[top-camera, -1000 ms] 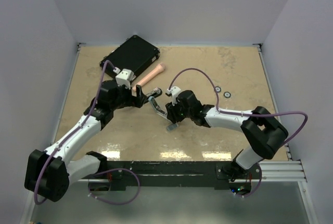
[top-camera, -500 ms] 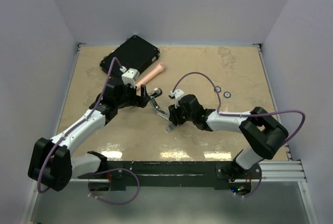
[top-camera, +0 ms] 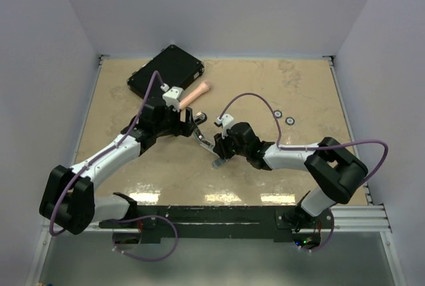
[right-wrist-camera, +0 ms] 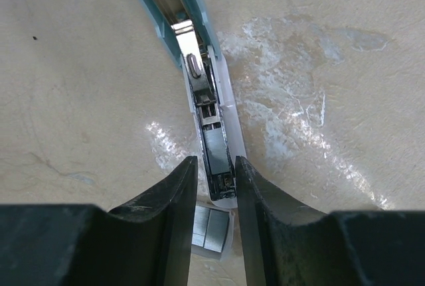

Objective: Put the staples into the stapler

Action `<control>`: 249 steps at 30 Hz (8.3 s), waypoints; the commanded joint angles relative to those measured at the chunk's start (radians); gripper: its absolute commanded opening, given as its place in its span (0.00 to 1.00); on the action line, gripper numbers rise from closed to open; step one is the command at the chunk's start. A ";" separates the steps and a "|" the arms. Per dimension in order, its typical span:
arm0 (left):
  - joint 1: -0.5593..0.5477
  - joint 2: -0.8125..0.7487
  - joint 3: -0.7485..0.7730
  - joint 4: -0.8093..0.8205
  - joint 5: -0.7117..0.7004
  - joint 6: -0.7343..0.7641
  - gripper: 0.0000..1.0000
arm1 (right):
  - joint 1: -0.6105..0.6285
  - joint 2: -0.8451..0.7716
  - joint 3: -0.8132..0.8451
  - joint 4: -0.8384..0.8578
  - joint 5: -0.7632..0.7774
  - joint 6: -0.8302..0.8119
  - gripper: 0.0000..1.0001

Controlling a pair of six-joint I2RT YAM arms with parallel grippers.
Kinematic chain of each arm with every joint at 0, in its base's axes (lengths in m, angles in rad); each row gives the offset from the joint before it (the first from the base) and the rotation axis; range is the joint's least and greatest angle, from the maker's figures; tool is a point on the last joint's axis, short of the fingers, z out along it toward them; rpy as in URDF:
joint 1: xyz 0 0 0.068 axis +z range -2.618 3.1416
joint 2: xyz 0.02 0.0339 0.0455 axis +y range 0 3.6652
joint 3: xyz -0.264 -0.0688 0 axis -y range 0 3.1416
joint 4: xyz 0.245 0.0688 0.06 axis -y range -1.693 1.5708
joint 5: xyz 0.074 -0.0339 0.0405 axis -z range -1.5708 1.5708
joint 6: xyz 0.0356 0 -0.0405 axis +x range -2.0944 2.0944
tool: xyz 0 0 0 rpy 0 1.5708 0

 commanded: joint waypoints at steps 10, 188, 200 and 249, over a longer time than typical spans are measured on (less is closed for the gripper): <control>-0.069 0.048 0.074 -0.040 -0.120 0.001 0.88 | 0.032 -0.008 -0.020 0.075 0.027 -0.022 0.34; -0.135 -0.629 -0.236 0.100 -0.720 0.040 0.73 | 0.081 0.255 0.696 -0.893 0.144 -0.071 0.42; -0.135 -0.638 -0.236 0.097 -0.720 0.041 0.73 | 0.081 0.380 0.859 -0.909 0.135 -0.102 0.70; -0.117 0.460 0.510 -0.308 -0.100 0.392 0.75 | -0.462 -0.075 0.594 -0.782 0.132 -0.113 0.91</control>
